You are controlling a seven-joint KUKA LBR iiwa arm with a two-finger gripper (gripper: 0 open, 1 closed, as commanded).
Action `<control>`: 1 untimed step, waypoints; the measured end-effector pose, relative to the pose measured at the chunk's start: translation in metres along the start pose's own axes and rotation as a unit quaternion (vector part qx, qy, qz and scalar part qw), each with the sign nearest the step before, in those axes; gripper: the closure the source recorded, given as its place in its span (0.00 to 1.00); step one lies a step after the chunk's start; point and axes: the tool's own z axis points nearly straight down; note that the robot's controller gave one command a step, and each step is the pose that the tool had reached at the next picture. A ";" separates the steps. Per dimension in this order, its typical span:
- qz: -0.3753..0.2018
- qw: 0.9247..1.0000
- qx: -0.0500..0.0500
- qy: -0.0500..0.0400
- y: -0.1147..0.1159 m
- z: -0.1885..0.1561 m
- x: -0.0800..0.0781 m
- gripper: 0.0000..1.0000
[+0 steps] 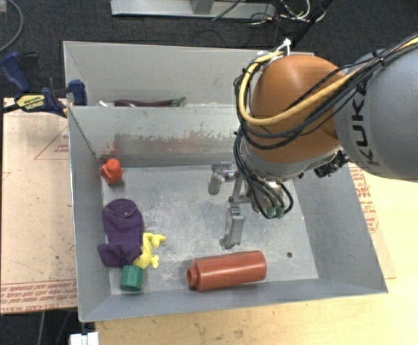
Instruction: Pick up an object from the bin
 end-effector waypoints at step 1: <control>0.002 1.000 -0.001 -0.004 -0.001 -0.005 -0.001 0.00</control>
Offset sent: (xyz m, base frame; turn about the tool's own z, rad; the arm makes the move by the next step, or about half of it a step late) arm -0.0404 -0.0318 -0.1691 -0.3516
